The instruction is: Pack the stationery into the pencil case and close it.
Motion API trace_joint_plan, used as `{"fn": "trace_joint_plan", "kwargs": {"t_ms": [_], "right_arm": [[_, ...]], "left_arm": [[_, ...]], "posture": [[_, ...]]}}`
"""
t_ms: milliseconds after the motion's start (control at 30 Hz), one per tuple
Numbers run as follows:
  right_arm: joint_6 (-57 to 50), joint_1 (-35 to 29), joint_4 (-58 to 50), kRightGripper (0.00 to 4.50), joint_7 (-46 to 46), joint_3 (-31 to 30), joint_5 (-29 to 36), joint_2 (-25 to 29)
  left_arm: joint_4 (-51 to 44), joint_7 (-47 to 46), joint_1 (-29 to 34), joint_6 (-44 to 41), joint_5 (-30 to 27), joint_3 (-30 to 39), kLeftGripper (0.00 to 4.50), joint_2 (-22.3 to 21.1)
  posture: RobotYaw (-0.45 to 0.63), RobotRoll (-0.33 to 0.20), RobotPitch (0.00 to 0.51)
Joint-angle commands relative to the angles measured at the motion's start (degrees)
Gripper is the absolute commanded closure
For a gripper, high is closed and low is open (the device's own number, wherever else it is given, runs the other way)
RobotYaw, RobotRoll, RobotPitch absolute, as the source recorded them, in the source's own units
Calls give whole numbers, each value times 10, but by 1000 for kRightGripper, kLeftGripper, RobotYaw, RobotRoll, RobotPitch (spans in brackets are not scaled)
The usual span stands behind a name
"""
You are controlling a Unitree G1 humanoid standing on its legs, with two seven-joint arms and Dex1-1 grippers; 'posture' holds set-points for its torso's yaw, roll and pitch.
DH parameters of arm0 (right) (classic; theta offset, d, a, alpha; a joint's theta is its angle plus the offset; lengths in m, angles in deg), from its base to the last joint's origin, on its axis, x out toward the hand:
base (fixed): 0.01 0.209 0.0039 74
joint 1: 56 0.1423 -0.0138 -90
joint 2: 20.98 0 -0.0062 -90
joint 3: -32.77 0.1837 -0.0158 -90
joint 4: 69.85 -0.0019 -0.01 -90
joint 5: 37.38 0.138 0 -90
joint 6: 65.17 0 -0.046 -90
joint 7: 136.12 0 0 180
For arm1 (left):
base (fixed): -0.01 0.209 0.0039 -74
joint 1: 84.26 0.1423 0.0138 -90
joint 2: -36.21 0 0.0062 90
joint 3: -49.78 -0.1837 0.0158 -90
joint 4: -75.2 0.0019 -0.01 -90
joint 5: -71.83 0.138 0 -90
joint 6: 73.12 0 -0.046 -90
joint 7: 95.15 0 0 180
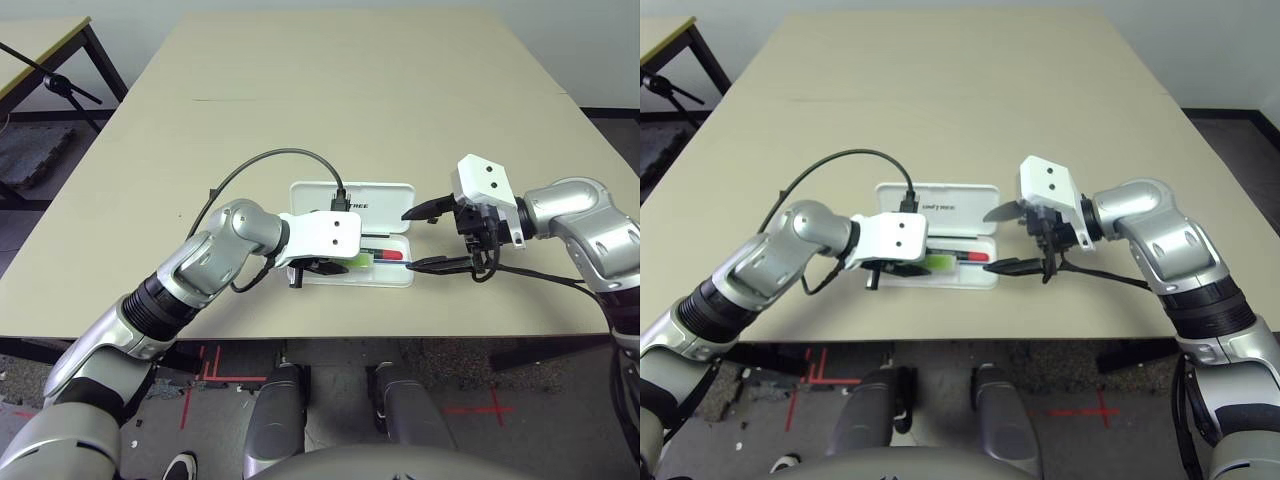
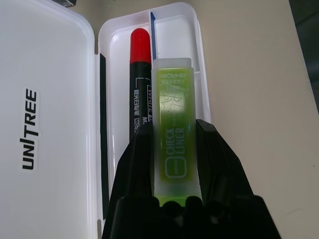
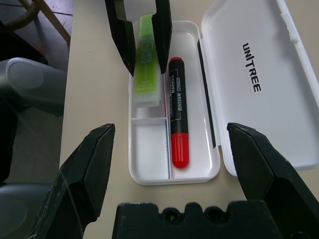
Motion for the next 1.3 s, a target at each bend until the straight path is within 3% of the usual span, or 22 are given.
{"fn": "trace_joint_plan", "kwargs": {"t_ms": [33,200,500,733,1067,1300], "right_arm": [[-3,-4,-11,0,4,4,-1,4],[-2,-2,-9,0,5,4,-2,5],[3,0,-4,0,5,2,-4,4],[4,2,0,0,0,2,-4,7],[2,-6,6,0,-10,4,-3,20],[-7,-10,2,0,-9,7,1,25]], "left_arm": [[19,3,7,13,18,-11,3418,3],[19,10,16,14,23,-12,3418,3],[-14,16,24,-4,14,5,54,-1],[-64,19,26,-17,-11,55,19,-25],[-120,65,36,-19,-98,187,19,-135],[-124,55,48,-25,-115,206,19,-147]], "posture": [[31,0,116],[30,0,116],[36,0,116],[43,0,115],[42,0,120],[51,0,119]]}}
